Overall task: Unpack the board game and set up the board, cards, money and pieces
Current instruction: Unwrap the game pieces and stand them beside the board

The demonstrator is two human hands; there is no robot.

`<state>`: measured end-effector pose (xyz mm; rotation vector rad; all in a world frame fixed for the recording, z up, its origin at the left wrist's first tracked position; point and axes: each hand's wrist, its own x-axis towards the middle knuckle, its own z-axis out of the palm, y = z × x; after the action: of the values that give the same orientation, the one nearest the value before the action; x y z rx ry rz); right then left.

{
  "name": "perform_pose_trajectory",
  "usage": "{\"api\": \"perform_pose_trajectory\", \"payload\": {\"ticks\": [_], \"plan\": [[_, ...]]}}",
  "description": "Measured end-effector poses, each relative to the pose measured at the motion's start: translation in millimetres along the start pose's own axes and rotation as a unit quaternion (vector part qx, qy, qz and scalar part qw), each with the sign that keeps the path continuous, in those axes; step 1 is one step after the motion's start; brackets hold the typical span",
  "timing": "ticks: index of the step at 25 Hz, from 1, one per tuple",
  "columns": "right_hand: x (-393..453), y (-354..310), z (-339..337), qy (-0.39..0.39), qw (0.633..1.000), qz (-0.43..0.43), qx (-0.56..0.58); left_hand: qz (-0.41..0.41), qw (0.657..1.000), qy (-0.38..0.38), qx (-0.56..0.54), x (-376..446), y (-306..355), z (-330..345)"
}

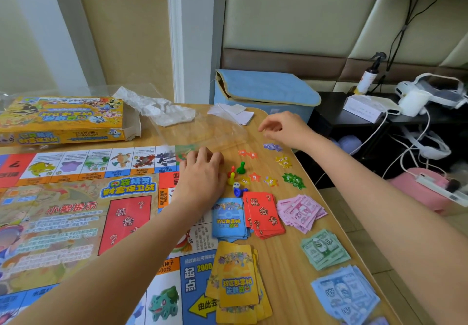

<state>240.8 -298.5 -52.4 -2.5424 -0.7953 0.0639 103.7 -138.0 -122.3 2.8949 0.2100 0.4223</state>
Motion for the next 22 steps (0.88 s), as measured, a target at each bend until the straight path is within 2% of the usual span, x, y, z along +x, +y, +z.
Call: {"api": "perform_pose_trajectory", "payload": {"ticks": [3, 6, 14, 19, 22], "plan": [[-9, -9, 6, -0.064, 0.993, -0.073, -0.062, 0.0, 1.0, 0.001, 0.003, 0, 0, 0], [-13, -9, 21, -0.135, 0.98, -0.108, -0.094, -0.002, 1.0, -0.002, 0.001, -1, 0, 0], [-35, 5, 12, -0.081, 0.994, -0.067, -0.014, 0.001, 1.0, -0.004, -0.003, -1, 0, -1], [-43, -5, 23, -0.129, 0.99, -0.053, -0.007, 0.001, 1.0, 0.001, -0.006, -2, 2, -3], [-38, -2, 29, -0.068, 0.997, -0.035, 0.009, 0.003, 1.0, 0.008, -0.015, -2, 1, -3]]}}
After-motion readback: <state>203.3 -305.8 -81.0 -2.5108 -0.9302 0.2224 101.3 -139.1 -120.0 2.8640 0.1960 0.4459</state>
